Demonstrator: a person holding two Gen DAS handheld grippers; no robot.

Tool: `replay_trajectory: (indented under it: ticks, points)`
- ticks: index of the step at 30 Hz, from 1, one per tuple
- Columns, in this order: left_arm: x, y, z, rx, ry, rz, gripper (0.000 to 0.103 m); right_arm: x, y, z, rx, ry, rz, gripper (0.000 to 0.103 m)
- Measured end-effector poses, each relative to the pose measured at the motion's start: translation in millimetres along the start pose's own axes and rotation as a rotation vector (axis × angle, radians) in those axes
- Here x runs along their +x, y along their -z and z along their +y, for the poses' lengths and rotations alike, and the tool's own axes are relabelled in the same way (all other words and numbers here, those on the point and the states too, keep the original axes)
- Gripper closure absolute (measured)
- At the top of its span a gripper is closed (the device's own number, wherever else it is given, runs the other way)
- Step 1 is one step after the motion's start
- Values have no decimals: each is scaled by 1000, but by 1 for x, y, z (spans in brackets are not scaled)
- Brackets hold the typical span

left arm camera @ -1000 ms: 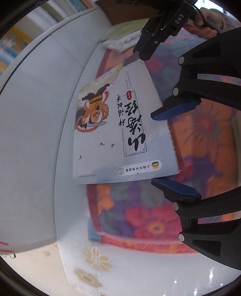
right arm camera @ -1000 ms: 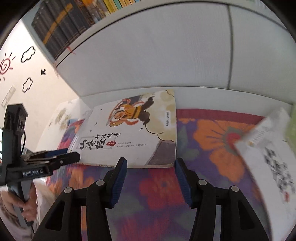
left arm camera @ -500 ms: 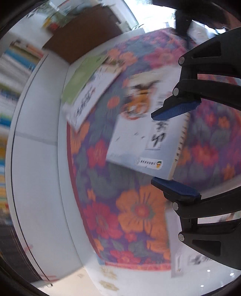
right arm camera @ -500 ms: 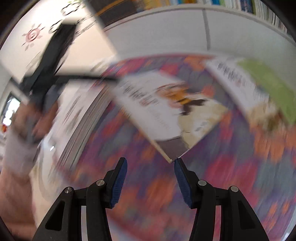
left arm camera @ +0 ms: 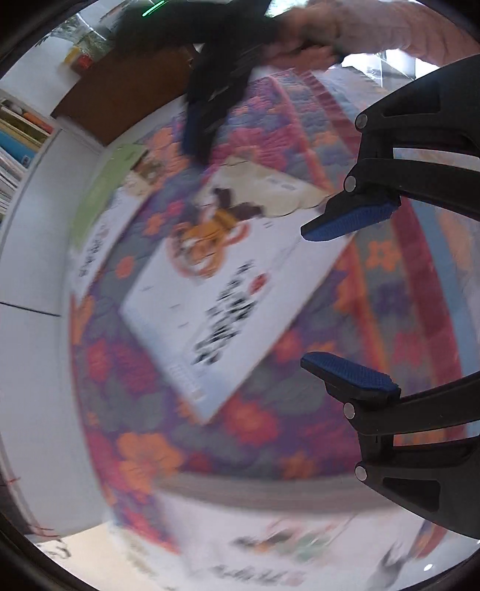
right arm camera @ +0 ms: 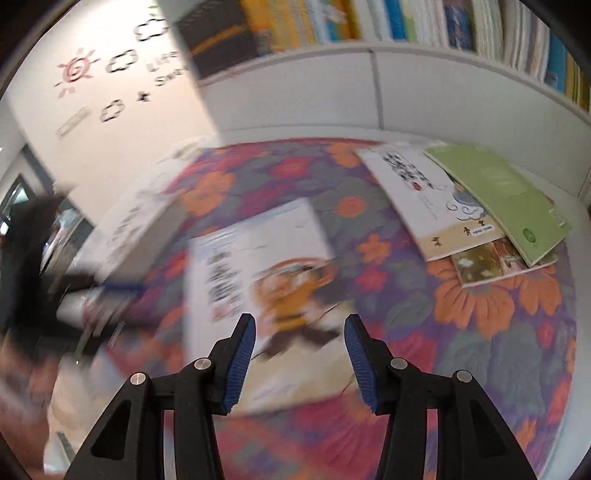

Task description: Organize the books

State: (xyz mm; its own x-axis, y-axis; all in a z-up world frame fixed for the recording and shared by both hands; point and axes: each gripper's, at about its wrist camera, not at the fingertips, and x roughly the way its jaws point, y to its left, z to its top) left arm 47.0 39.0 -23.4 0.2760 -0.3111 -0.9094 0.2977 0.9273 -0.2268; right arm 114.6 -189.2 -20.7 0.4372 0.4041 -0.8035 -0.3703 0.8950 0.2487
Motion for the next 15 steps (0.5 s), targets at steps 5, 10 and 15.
replay_trajectory:
  ticks: [5,10,15]
  points:
    - [19,10,2,-75,46,-7,44,50,-9,-23,52,71,67,54]
    - [34,8,13,-104,45,-1,44,51,14,-13,33,33,119,53]
    - [30,12,26,-85,44,-20,44,33,54,15,17,-208,250,51]
